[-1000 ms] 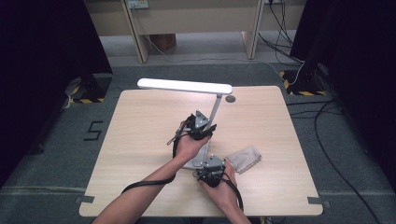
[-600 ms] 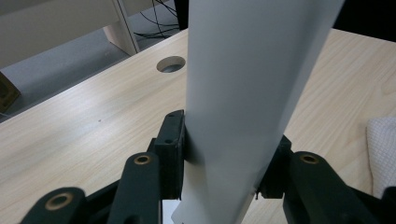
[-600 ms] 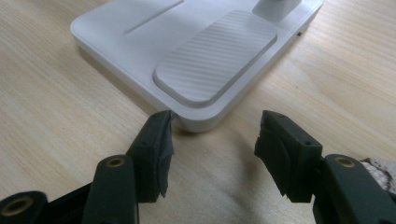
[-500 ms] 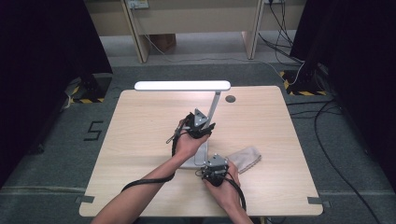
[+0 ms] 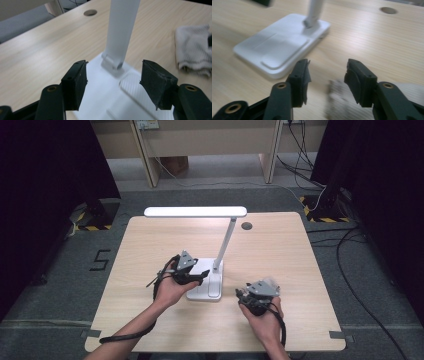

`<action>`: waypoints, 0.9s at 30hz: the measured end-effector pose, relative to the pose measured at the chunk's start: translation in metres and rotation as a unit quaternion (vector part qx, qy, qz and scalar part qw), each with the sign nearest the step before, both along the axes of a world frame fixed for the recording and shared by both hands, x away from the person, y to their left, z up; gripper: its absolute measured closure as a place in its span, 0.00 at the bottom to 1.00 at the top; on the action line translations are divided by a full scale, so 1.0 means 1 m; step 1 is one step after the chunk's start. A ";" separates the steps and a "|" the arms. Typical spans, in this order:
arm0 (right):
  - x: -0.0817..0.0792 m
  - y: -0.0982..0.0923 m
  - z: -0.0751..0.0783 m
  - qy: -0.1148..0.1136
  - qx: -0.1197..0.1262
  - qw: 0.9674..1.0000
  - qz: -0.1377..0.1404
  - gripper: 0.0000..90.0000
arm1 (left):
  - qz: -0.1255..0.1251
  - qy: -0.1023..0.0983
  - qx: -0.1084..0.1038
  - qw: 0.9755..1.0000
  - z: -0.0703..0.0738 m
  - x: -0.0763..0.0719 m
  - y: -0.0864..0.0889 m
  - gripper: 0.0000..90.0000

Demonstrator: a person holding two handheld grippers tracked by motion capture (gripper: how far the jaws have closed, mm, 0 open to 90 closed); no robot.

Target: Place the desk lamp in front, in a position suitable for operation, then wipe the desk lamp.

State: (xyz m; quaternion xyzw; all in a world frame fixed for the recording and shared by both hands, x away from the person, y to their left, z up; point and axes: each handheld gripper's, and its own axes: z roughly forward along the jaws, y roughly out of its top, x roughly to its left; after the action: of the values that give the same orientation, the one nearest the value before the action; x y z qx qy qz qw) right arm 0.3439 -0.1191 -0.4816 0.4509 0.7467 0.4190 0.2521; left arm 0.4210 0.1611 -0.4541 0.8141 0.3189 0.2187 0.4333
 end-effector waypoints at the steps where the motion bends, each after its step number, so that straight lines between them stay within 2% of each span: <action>1: 0.000 -0.008 0.001 -0.002 0.004 1.000 -0.008 0.61 | 0.002 0.003 0.000 1.000 -0.002 -0.002 0.004 0.41; 3: 0.000 -0.015 0.002 -0.003 0.011 1.000 -0.018 0.61 | 0.004 0.004 0.005 1.000 -0.002 -0.003 0.007 0.42; 4: 0.000 -0.028 0.002 -0.006 0.017 0.999 -0.037 0.62 | 0.010 0.001 -0.001 1.000 -0.001 -0.004 0.011 0.42; 6: -0.001 -0.039 0.002 -0.007 0.022 0.998 -0.052 0.62 | 0.012 0.000 -0.005 1.000 0.000 -0.004 0.012 0.42; 12: -0.001 -0.055 0.000 0.001 0.029 0.997 -0.076 0.62 | 0.011 -0.001 -0.002 1.000 0.000 -0.010 0.019 0.43; 17: 0.002 -0.061 0.002 -0.001 0.029 0.996 -0.082 0.59 | 0.025 0.000 -0.006 1.000 -0.004 -0.025 0.041 0.43; 20: 0.004 -0.063 0.002 0.000 0.032 0.996 -0.085 0.59 | 0.030 0.003 -0.013 0.999 -0.008 -0.030 0.047 0.43; 23: 0.005 -0.066 0.001 0.010 0.027 0.996 -0.087 0.59 | 0.036 0.012 -0.015 0.999 -0.021 -0.041 0.056 0.43; 25: 0.006 -0.066 0.000 0.013 0.020 0.996 -0.085 0.59 | 0.036 0.015 -0.015 0.999 -0.023 -0.043 0.056 0.43; 27: 0.007 -0.066 -0.001 0.025 0.013 0.996 -0.083 0.58 | 0.038 0.024 -0.019 0.999 -0.033 -0.052 0.058 0.43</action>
State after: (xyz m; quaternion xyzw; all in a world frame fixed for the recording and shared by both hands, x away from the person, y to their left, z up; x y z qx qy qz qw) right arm 0.3509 -0.1855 -0.4821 0.5250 0.7072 0.3947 0.2617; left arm 0.3691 0.2195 -0.4875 0.7982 0.3641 0.2090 0.4320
